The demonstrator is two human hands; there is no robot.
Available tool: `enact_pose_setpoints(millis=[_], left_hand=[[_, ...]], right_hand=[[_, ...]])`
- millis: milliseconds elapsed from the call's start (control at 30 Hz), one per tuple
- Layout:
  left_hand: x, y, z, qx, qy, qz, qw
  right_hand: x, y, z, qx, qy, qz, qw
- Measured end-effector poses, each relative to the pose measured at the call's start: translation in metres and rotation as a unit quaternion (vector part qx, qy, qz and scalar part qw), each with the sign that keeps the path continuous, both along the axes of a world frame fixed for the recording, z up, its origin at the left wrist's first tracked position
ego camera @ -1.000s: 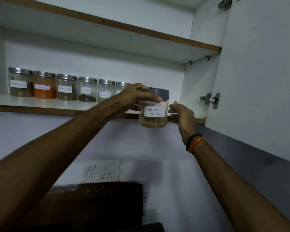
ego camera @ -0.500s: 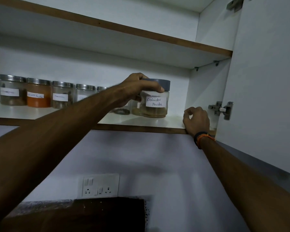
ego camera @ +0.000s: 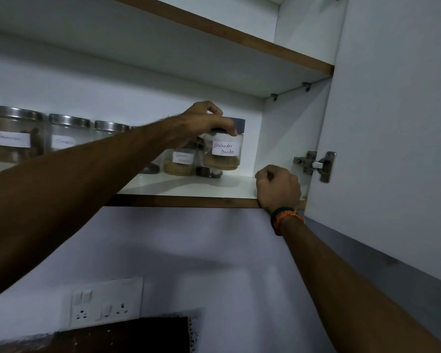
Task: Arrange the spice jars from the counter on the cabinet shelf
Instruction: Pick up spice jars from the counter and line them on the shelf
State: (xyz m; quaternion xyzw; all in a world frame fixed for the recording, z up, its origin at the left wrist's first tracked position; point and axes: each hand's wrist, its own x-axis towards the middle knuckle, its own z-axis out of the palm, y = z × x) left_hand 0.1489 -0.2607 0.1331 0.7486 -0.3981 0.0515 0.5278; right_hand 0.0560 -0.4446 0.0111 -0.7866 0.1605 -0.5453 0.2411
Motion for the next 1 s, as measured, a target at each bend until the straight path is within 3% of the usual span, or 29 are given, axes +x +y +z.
enact_pose_setpoints(millis=[400, 667, 1000], left_hand=[[0.053, -0.074, 0.007, 0.106, -0.089, 0.008, 0.990], [0.070, -0.103, 0.005, 0.230, -0.201, 0.034, 0.952], [0.097, -0.122, 0.005, 0.312, -0.241, 0.071, 0.916]], right_hand=[[0.004, -0.004, -0.003, -0.006, -0.018, 0.004, 1.000], [0.007, -0.005, -0.004, -0.017, -0.021, -0.003, 1.000], [0.008, -0.005, -0.004, -0.014, -0.034, -0.006, 0.999]])
